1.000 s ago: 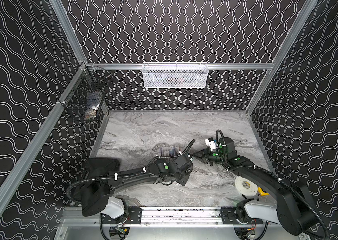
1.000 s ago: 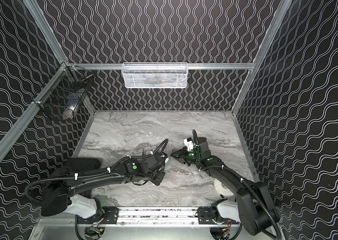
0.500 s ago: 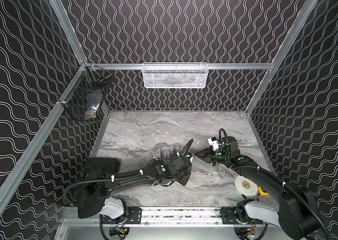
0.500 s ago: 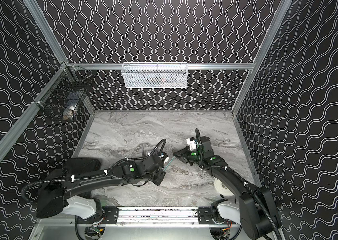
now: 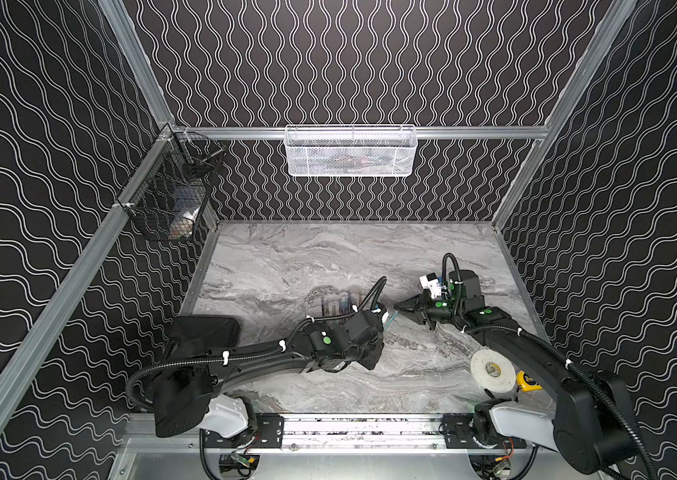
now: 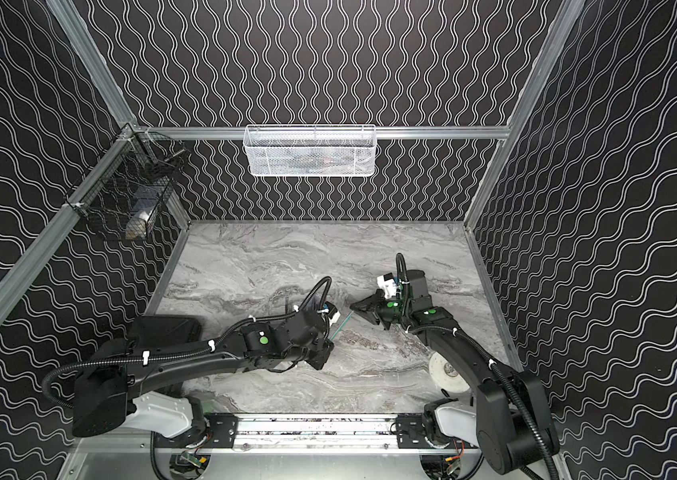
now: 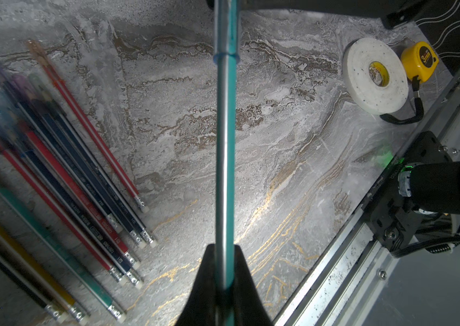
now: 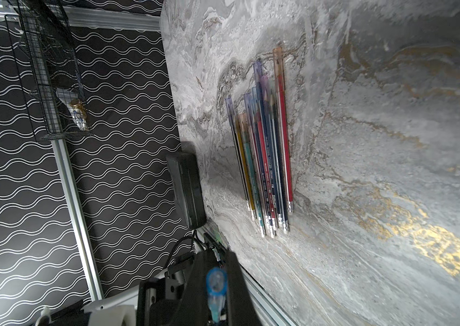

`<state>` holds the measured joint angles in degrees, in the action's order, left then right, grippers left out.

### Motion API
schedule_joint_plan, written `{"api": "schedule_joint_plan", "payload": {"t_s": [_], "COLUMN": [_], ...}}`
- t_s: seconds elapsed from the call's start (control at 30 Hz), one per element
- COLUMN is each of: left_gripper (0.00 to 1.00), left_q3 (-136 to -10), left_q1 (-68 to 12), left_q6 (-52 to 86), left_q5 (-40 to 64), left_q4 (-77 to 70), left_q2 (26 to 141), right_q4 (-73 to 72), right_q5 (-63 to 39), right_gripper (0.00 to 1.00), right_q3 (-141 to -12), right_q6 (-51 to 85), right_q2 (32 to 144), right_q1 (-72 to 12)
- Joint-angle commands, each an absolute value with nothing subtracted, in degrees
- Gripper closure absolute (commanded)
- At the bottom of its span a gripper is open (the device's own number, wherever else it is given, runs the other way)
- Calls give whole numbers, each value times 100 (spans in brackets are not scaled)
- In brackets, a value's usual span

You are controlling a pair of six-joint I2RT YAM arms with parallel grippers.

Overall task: Remove the protective cover of the pencils
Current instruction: Remove the protective sleeve from the pencil, then place the protective sleeve at the center of the board.

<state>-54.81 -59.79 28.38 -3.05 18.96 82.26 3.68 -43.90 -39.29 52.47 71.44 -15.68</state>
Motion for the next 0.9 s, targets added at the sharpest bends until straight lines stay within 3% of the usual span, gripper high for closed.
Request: {"api": "schedule_joint_plan", "payload": {"t_s": [0.0,0.47,0.7,0.87], "left_gripper": [100,100,100,100], "left_q3": [-5467,-5436,-5361,-5484], "left_q1": [-6001,-6072,-6059,-6010], "left_q6": [2769,2769,2882,2841], "left_q5": [-5,154,-8,-40], "left_q4": [2997,2931,2843,2833], "left_q2": [8269,8388,8133,7916], "right_q4": [-57,375,1990,3000], "right_q5": [-3599,-3521,-2567,-1319], "right_gripper": [100,100,96,95], "right_q3": [-4055,-4489,-5178,-5732], "right_q6": [5214,4789,3665,2988], "right_q2": [7201,7394,7954,8419], "right_q1": [-1436,-1131,-687,-536]}}
